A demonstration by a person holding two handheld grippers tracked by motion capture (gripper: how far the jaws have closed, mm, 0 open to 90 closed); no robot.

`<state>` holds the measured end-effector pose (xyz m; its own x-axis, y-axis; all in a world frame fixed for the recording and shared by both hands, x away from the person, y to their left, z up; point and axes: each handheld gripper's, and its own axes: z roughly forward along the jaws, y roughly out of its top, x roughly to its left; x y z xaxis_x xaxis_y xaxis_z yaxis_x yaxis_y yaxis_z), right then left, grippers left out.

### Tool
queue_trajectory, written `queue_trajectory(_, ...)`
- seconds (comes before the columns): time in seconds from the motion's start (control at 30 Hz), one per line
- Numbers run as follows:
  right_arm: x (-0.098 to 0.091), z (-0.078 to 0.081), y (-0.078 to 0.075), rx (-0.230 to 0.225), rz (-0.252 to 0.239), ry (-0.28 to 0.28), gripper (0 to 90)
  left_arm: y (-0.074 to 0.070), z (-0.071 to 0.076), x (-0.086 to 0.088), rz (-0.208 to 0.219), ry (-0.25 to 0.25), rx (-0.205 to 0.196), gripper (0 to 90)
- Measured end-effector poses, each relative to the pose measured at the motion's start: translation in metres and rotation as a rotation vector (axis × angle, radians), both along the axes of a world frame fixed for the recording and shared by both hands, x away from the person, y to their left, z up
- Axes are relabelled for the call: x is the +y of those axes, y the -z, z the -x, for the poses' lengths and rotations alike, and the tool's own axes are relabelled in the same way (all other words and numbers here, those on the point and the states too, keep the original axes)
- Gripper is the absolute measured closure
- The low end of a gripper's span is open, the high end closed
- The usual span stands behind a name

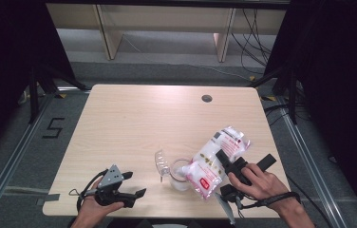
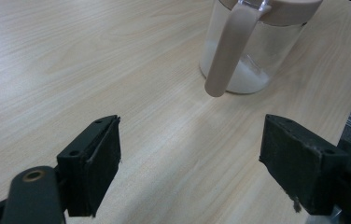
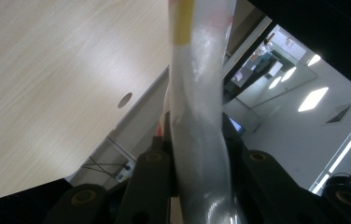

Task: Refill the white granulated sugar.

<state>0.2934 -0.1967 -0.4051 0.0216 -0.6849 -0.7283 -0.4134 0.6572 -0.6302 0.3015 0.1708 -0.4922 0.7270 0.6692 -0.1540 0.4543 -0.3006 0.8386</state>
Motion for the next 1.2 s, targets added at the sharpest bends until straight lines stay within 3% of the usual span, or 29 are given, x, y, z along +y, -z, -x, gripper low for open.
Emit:
queue_trajectory(0.33,0.0009,-0.0007,-0.0021,-0.013,0.006,0.011,79.1,0.0001,-0.0003,0.0004,-0.009,0.006,0.001,19.9)
queue_trajectory(0.4,0.0026,-0.0019,-0.0047,-0.008,0.033,0.001,79.1,0.0001,-0.0017,0.0018,-0.035,0.017,-0.004,19.9)
queue_trajectory(0.43,0.0012,-0.0016,-0.0030,0.002,0.002,0.021,79.1,0.0002,-0.0006,0.0003,-0.008,0.013,-0.001,19.8)
queue_trajectory(0.53,0.0012,-0.0015,-0.0034,-0.005,0.005,0.025,79.2,0.0002,-0.0007,0.0003,-0.008,0.013,0.000,19.9)
queue_trajectory(0.6,0.0015,-0.0017,-0.0040,0.001,0.007,0.029,79.2,0.0002,-0.0019,0.0017,-0.031,0.015,-0.002,19.9)
queue_trajectory(0.63,0.0015,-0.0017,-0.0047,0.001,0.003,0.031,79.3,0.0001,-0.0004,0.0003,-0.009,0.006,0.001,19.8)
queue_trajectory(0.97,0.0034,-0.0029,-0.0073,-0.009,0.015,0.024,79.7,0.0000,-0.0003,0.0005,-0.011,0.007,-0.001,19.8)
queue_trajectory(1.0,0.0042,-0.0047,-0.0088,-0.021,0.041,-0.003,79.8,0.0002,-0.0002,-0.0004,-0.002,0.006,-0.001,19.8)
queue_trajectory(1.1,0.0040,-0.0040,-0.0075,-0.003,0.011,0.023,80.0,-0.0001,0.0000,-0.0003,-0.001,0.006,-0.002,19.9)
queue_trajectory(1.2,0.0054,-0.0042,-0.0088,-0.001,0.018,0.021,80.4,-0.0002,0.0000,-0.0002,0.002,-0.001,0.000,19.9)
